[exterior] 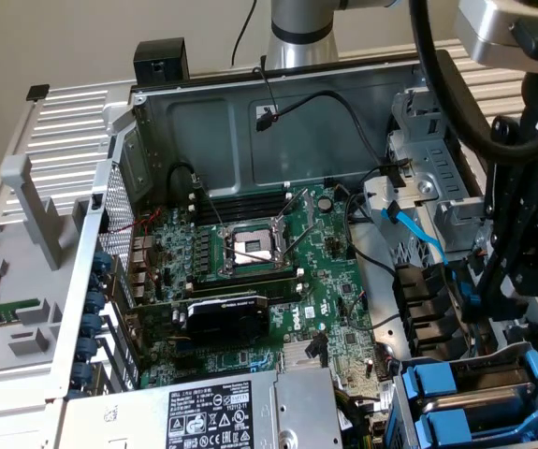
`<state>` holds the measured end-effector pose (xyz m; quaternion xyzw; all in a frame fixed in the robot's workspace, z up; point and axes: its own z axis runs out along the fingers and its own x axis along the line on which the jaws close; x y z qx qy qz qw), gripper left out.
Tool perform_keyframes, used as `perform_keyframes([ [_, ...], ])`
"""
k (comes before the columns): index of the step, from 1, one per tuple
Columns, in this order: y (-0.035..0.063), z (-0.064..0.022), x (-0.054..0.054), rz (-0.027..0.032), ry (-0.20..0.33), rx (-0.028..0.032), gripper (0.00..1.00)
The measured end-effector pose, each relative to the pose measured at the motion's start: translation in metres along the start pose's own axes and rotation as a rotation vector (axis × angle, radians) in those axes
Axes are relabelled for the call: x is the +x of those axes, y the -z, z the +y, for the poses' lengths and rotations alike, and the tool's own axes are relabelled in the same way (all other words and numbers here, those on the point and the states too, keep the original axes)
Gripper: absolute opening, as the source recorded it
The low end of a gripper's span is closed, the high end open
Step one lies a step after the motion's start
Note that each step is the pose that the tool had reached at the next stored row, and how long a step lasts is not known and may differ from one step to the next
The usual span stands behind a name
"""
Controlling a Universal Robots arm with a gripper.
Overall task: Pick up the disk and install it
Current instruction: 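Insert the first disk wire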
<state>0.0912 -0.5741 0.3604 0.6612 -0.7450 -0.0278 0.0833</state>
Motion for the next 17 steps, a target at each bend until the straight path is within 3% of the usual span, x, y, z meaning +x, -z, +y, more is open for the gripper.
perform_keyframes([
  [17, -0.0029, 0.0022, 0.015, -0.0076, -0.034, -0.0035, 0.16],
])
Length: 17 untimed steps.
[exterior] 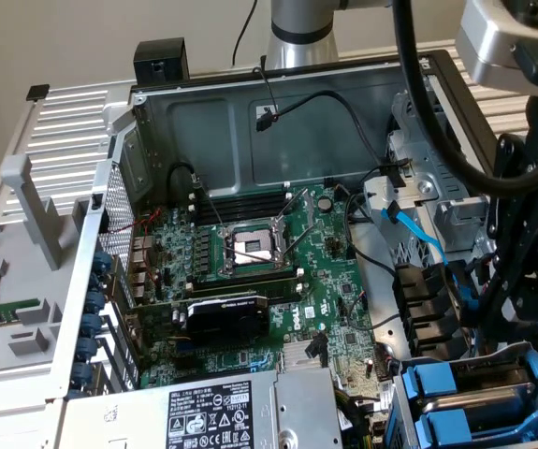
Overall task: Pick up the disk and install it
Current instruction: 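Insert the first disk wire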
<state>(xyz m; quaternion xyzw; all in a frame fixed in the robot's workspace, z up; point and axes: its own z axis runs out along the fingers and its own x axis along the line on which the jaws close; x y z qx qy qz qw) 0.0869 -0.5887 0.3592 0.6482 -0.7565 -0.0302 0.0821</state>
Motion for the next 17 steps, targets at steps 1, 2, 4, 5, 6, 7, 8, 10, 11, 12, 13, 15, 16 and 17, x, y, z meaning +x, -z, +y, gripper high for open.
perform_keyframes([
  [1, 0.0, 0.0, 0.0, 0.0, 0.0, 0.0, 0.16],
  [2, 0.0, 0.0, 0.0, 0.0001, 0.0, 0.0, 0.16],
  [4, -0.0002, 0.0003, 0.0002, 0.0023, 0.016, 0.0013, 0.16],
  [5, -0.0002, 0.0004, 0.0002, 0.005, 0.033, 0.0028, 0.16],
  [6, -0.0002, 0.0005, 0.0001, 0.0104, 0.067, 0.0058, 0.16],
  [7, -0.0004, 0.0005, 0.0001, 0.0122, 0.08, 0.0069, 0.16],
  [8, -0.0005, 0.0009, 0.0002, 0.0136, 0.089, 0.0077, 0.16],
  [10, -0.0009, 0.0027, 0.0004, 0.0154, 0.099, 0.0085, 0.16],
  [11, -0.0011, 0.0034, 0.0006, 0.0156, 0.101, 0.0087, 0.16],
  [12, -0.0013, 0.0037, 0.0006, 0.0159, 0.102, 0.0088, 0.16],
  [13, -0.0016, 0.0036, 0.0005, 0.0161, 0.103, 0.0089, 0.16],
  [15, -0.003, 0.0034, 0.0004, 0.0161, 0.103, 0.0089, 0.16],
  [16, -0.0038, 0.0033, 0.0003, 0.0163, 0.103, 0.0089, 0.16],
  [17, -0.0047, 0.0032, 0.0003, 0.0163, 0.103, 0.0089, 0.16],
])
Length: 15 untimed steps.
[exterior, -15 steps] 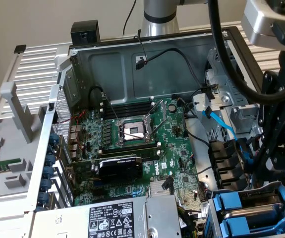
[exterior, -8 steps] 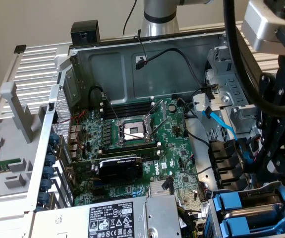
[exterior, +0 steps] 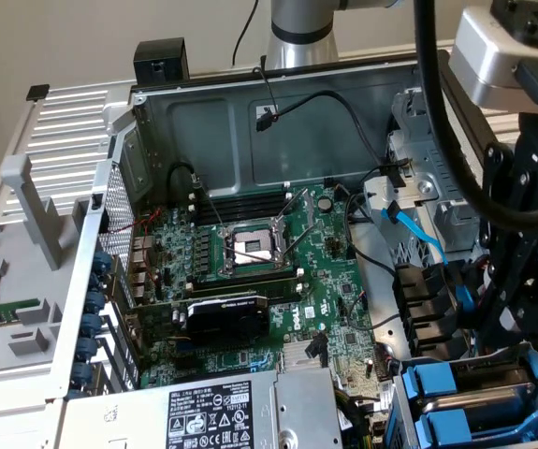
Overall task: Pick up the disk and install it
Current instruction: 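Insert the first disk wire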
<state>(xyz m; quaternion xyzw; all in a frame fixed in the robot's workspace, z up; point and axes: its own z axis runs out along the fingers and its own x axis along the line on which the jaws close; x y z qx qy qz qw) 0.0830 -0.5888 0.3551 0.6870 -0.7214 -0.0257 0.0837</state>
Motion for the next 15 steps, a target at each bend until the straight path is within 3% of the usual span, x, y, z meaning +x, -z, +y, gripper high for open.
perform_keyframes([
  [12, -0.0052, -0.0008, 0.0002, -0.0002, -0.003, -0.0003, 0.16],
  [15, -0.0056, -0.0014, 0.0001, -0.0034, -0.022, -0.0019, 0.16],
])
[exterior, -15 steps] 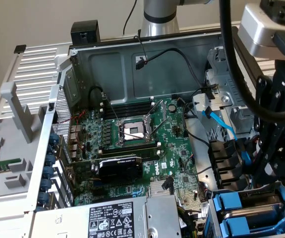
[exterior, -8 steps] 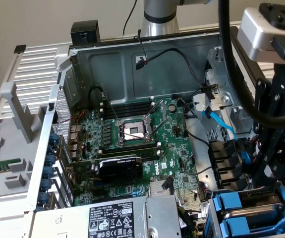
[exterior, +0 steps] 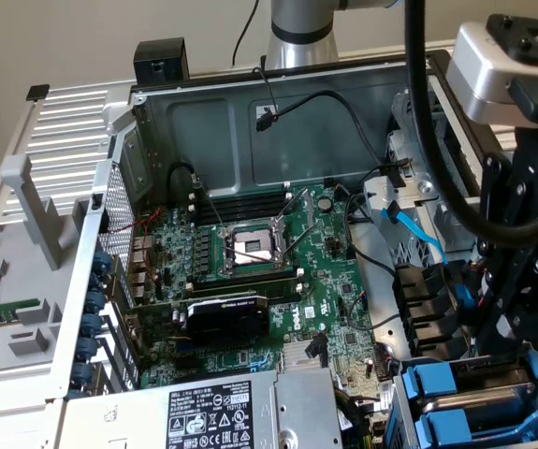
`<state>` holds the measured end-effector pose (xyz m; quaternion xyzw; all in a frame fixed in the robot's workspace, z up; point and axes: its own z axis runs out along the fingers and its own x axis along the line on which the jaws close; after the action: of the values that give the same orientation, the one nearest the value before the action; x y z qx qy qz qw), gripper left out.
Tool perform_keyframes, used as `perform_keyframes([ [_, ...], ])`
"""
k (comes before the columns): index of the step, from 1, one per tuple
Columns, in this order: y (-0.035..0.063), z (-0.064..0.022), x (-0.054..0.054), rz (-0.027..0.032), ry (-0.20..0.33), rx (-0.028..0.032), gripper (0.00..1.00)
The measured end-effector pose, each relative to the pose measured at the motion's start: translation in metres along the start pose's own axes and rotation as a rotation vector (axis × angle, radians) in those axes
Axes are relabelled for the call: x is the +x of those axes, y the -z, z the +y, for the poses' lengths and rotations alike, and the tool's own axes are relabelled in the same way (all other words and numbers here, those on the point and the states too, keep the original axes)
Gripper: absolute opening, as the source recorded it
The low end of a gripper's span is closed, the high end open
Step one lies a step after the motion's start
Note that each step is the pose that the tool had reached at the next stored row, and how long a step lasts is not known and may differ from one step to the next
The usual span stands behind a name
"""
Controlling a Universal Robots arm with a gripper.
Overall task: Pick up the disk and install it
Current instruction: 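Insert the first disk wire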
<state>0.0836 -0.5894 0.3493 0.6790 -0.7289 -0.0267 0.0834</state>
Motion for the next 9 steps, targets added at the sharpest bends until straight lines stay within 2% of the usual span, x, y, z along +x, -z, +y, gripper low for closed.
perform_keyframes([
  [9, -0.0005, -0.0018, 0.0024, -0.0008, -0.006, -0.0006, 0.16],
])
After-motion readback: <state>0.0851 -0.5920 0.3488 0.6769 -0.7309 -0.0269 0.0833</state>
